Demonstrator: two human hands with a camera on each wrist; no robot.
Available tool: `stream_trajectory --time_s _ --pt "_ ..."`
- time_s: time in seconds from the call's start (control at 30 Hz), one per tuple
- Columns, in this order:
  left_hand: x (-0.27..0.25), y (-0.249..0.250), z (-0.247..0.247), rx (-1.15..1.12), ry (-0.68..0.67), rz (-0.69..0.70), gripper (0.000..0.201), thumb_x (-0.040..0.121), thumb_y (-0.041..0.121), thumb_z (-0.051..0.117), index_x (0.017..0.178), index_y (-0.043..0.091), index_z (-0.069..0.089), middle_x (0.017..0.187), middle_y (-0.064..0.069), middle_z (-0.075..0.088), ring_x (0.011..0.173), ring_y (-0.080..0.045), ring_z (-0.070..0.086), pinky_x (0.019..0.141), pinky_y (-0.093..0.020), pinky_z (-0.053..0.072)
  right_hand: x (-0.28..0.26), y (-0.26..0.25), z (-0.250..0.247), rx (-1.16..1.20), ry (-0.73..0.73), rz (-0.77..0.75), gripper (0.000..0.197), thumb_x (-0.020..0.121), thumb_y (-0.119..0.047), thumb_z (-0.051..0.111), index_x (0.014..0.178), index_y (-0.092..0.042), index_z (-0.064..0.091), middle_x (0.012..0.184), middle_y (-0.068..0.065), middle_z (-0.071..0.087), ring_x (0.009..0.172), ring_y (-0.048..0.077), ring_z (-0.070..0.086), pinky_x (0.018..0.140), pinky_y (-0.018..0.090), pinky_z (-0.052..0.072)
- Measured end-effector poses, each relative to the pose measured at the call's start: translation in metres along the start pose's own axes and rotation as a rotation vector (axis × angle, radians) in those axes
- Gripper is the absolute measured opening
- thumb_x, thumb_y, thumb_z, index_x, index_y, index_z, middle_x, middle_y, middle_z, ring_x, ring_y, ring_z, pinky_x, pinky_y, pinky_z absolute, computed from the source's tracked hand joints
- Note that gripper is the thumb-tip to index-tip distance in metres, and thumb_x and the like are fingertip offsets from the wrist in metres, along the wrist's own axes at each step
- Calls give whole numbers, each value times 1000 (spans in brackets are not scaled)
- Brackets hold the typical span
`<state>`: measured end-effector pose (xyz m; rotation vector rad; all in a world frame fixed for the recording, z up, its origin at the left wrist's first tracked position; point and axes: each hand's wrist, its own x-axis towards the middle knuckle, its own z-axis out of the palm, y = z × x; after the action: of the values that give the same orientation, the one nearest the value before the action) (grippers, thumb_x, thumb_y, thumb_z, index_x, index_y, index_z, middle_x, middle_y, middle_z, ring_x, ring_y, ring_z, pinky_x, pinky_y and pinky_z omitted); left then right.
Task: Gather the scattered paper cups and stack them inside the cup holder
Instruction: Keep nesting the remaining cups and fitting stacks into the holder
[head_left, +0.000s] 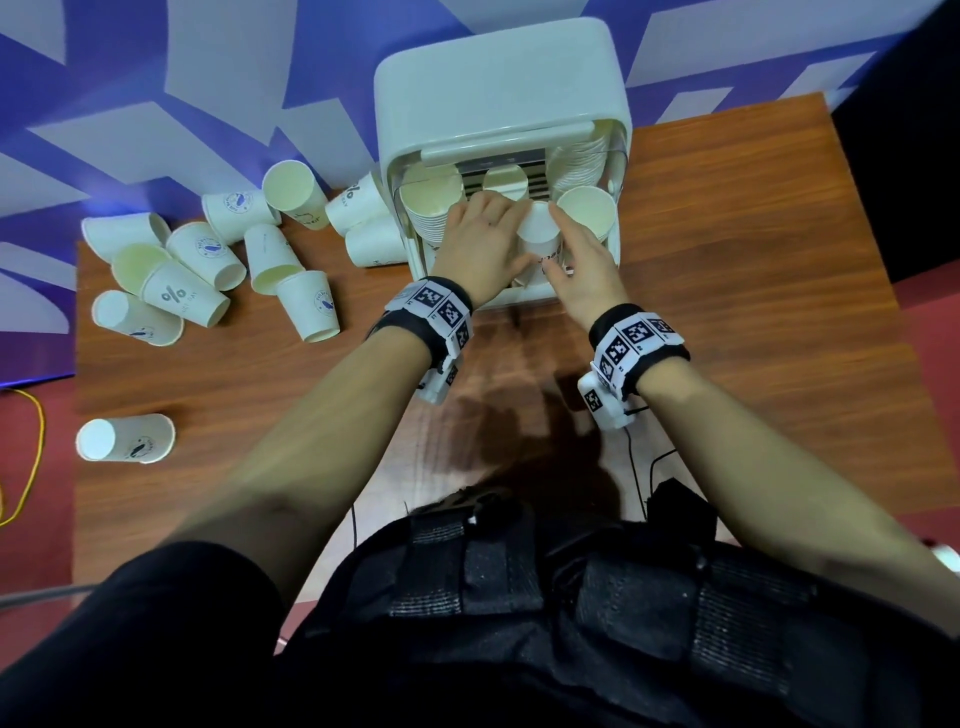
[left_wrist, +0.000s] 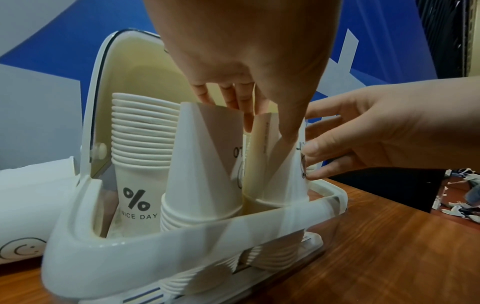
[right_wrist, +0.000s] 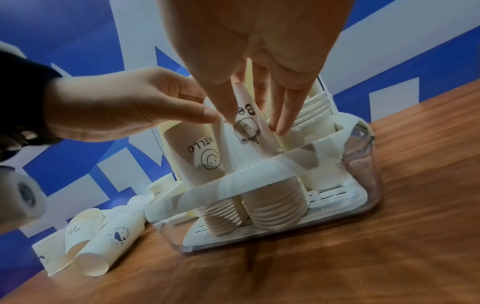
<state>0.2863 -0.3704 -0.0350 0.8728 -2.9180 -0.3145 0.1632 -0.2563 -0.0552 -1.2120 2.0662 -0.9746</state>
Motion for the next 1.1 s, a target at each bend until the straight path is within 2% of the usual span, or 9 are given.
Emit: stream_trajectory --time_s 0.07,0.2,0.27,0.4,0.53,0.63,0.8,0.93,1.1 --pt "3 0 1 24 0 -10 63 88 42 58 142 14 41 133 -5 51 130 -27 36 104 -39 22 3 0 -1 -16 -17 6 62 93 -9 53 148 -22 29 146 2 41 129 14 41 102 20 35" --pt "5 1 3 40 31 -25 62 83 35 64 137 11 46 129 -7 53 127 -29 40 103 -40 24 8 -1 -5 -29 -40 2 63 92 -6 54 147 -25 32 148 -3 40 129 13 43 108 27 36" --pt "3 0 8 55 83 -22 56 79 29 66 129 9 53 121 -8 59 120 -32 47 99 -42 28 10 0 -5 -70 -37 -17 59 91 -5 52 146 -23 36 148 -4 40 132 14 41 109 31 36" --pt "0 1 21 145 182 37 41 69 19 64 108 9 64 100 -5 65 101 -30 59 94 -41 29 5 5 3 -175 -43 -3 53 93 -7 48 144 -21 39 152 -5 33 137 15 36 111 29 32" --pt "-2 3 23 165 137 64 38 73 19 60 110 8 64 103 -7 64 104 -30 57 99 -49 36 -1 8 7 -280 -31 1 58 92 -6 46 147 -22 34 155 -7 27 131 21 43 101 38 44" --pt "-1 6 17 110 86 37 41 77 19 58 116 7 62 111 -10 61 114 -33 52 103 -52 31 -2 4 6 -349 -76 24 59 92 -8 45 148 -23 30 157 -1 21 130 26 41 98 42 45" --pt "-11 6 12 52 133 13 39 81 18 57 118 9 62 117 -9 59 121 -31 48 106 -52 28 -13 -10 4 -424 -70 26 55 93 -8 45 145 -19 34 155 7 21 131 30 38 97 44 45" --pt "-32 -1 -2 16 107 -43 45 83 13 54 128 13 55 128 -7 53 130 -28 39 111 -52 18 -25 -28 7 -451 -40 -1 54 93 -8 44 145 -19 35 155 9 22 135 30 33 101 44 42" --pt "-73 -23 -20 -9 235 -61 43 77 10 58 121 12 59 119 -8 57 120 -30 47 108 -55 24 -38 -60 24 -462 -52 -108 52 93 -6 42 144 -17 37 154 10 24 137 32 28 109 42 31"
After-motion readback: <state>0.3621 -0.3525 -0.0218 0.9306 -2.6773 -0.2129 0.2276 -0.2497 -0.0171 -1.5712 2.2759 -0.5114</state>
